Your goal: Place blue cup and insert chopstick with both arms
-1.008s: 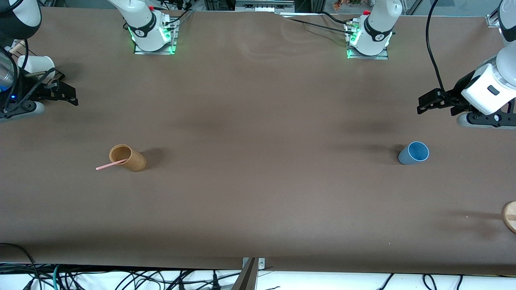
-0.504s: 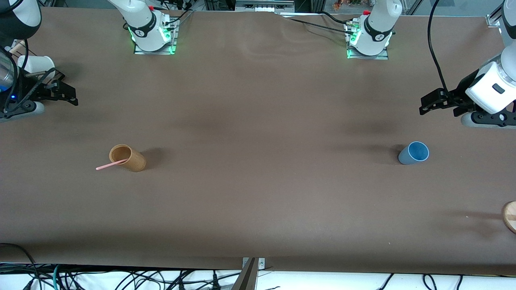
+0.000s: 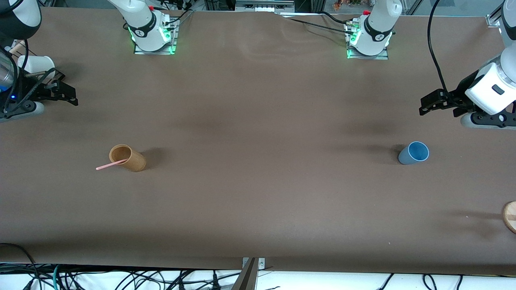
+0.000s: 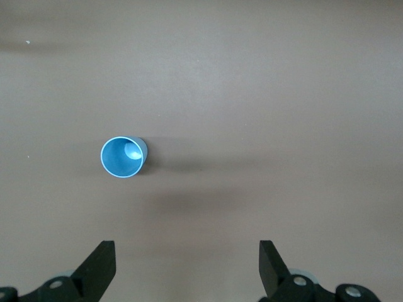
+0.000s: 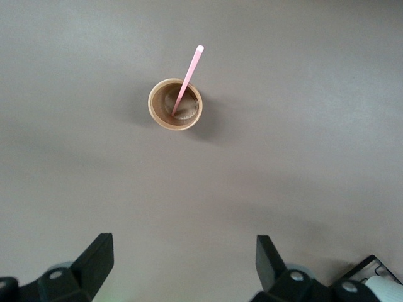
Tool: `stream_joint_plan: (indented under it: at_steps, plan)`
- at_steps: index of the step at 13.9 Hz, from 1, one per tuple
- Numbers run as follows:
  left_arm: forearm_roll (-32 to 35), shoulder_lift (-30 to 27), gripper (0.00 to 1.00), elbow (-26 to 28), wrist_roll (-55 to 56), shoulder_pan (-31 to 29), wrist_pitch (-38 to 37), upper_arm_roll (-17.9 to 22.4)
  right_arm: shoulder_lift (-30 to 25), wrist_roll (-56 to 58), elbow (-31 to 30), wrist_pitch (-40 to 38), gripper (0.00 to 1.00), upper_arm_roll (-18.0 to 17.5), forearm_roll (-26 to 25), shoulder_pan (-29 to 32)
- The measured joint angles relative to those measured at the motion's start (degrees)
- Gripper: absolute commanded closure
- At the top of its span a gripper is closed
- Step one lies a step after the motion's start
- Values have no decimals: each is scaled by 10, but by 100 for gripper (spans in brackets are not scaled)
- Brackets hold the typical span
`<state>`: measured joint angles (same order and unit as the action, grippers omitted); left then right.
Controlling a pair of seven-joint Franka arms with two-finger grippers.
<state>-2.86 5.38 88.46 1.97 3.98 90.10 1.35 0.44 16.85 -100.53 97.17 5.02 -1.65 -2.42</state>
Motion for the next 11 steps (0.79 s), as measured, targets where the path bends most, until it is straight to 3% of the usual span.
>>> stream_joint_plan:
  at_steps: [11]
  plan:
    - [3, 32, 0, -1, 0, -2, 0, 2, 0, 0, 0, 0, 0, 0, 0, 0]
